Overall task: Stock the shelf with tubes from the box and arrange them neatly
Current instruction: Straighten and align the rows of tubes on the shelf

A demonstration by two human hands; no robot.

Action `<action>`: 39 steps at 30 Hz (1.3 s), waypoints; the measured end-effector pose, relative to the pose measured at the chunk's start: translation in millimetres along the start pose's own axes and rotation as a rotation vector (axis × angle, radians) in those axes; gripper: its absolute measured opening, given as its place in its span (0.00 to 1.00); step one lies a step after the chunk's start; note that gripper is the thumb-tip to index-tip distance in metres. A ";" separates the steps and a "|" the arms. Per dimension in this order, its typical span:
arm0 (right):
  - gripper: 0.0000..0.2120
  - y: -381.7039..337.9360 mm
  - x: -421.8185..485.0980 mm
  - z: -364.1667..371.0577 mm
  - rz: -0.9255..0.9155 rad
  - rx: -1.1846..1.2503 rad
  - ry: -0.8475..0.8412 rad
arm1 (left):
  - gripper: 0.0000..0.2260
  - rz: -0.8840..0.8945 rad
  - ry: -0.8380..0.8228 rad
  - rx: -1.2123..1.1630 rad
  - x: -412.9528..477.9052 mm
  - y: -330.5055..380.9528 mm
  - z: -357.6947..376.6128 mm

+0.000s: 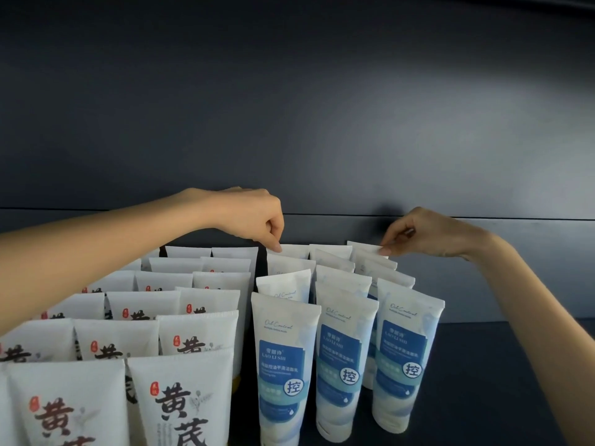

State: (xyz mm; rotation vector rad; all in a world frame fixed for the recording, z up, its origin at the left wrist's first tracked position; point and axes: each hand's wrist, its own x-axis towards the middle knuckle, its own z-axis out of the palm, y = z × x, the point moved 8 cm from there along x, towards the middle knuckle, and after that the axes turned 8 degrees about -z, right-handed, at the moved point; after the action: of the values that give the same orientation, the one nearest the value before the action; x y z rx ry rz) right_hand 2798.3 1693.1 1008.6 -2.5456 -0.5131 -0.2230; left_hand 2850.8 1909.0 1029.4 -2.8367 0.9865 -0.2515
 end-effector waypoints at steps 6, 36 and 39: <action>0.07 6.8 1.2 -5.1 -0.013 -0.050 0.028 | 0.13 -0.001 -0.010 0.001 -1.4 -1.8 0.6; 0.14 -74.6 8.1 29.1 -0.189 -0.117 -0.045 | 0.07 0.123 -0.121 -0.335 -29.9 14.5 -9.0; 0.10 -73.6 8.6 31.0 -0.179 -0.137 -0.047 | 0.07 0.131 -0.114 -0.304 -27.9 15.9 -4.1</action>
State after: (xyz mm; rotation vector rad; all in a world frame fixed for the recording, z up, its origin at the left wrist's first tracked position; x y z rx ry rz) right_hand 2778.3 1770.3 1018.9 -2.6432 -0.7697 -0.2710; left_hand 2818.9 1913.8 1027.5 -2.9900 1.2759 0.0802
